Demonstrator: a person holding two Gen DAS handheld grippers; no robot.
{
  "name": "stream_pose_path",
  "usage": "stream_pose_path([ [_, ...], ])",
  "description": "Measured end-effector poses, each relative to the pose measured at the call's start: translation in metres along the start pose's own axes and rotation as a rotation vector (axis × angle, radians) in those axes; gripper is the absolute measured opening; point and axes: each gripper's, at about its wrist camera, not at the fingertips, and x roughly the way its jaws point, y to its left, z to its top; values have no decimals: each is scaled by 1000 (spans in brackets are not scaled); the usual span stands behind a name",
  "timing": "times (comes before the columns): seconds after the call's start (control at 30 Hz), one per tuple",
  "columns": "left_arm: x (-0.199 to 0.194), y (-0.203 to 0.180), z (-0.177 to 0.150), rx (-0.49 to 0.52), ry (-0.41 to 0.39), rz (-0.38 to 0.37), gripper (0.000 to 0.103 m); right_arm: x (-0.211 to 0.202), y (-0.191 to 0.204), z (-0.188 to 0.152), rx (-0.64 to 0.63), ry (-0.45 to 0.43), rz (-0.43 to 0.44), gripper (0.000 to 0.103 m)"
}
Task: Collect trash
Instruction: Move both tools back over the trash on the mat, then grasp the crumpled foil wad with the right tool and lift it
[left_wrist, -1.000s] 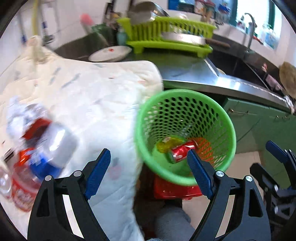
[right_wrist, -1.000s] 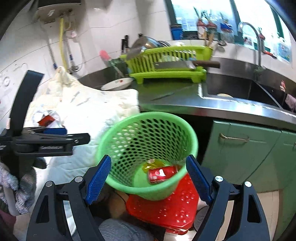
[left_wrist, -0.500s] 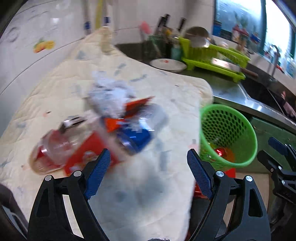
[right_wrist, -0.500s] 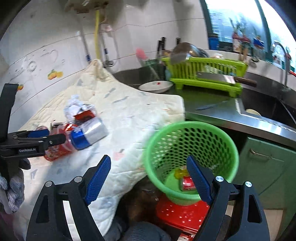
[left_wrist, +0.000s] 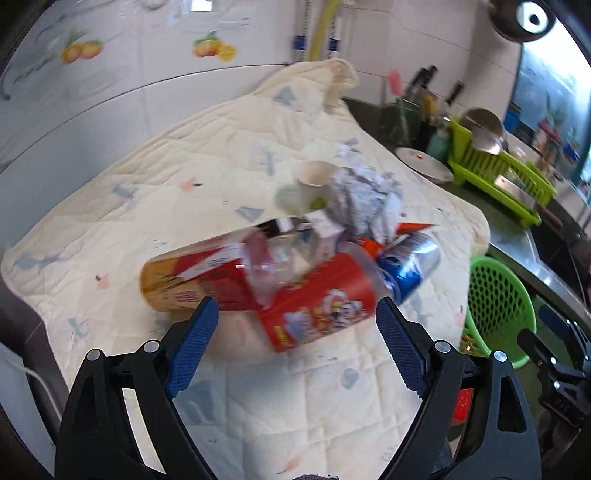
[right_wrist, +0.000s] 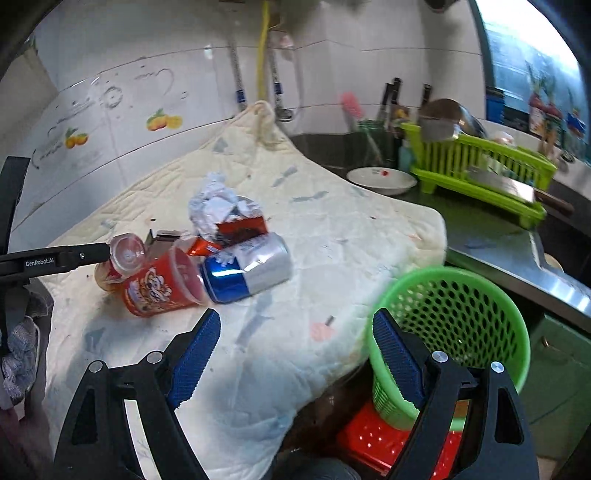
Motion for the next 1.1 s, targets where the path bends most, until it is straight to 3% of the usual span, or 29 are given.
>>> stream_pose_path([
  [0.17,4,23,-8,-58,16,14,87,22,15,27,-51,-5,51,82],
  [0.53,4,34,-29,-31,35,-1,87,103,62,103,-195,15,143,79],
  [0.87,8,34,-34,27,30,-25,87,166,91,129,-284,85,132,77],
  [1.1,8,32,-37,58,21,-41,87,195,102,128,-367,143,89,77],
])
